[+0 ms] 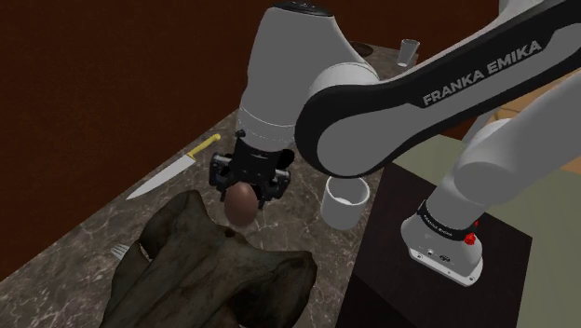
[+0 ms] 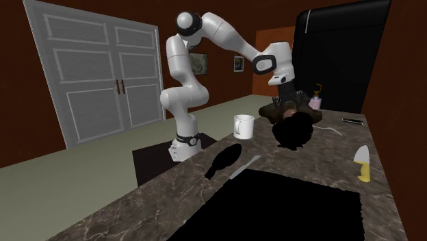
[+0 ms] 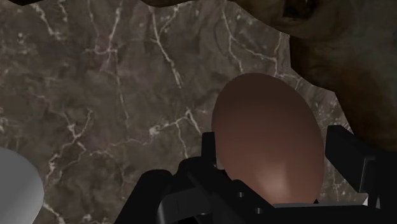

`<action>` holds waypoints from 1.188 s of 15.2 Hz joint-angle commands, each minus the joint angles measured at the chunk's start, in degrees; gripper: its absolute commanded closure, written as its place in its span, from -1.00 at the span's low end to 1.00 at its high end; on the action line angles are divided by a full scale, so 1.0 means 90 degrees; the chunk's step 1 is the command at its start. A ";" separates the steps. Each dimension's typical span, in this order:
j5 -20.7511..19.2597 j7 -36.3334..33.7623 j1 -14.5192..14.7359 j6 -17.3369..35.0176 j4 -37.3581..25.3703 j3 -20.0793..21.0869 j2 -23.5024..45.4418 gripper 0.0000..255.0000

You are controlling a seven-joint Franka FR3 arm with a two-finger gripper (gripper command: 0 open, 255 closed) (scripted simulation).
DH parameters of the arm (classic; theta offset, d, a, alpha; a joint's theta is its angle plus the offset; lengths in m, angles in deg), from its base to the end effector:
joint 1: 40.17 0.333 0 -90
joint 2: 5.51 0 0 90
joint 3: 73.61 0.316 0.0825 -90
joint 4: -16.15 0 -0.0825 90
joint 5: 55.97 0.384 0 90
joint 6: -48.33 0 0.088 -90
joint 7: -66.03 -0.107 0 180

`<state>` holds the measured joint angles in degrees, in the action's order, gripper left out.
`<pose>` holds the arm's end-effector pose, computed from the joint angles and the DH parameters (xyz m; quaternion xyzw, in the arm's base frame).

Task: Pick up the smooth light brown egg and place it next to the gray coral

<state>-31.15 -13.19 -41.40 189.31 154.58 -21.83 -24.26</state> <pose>0.3028 0.3796 0.4123 -0.9126 0.3828 -0.0338 0.1397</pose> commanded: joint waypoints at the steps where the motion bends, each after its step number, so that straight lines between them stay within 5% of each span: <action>1: -0.0032 -0.0025 -0.0039 0.0213 0.0101 0.0095 0.0115 1.00; 13: -0.0856 -0.0596 -0.0634 0.1551 0.0554 0.0887 0.1160 1.00; 18: -0.0951 -0.0663 -0.0677 0.1622 0.0574 0.0930 0.1230 1.00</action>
<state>-39.34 -18.82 -47.38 203.90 159.40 -13.81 -13.61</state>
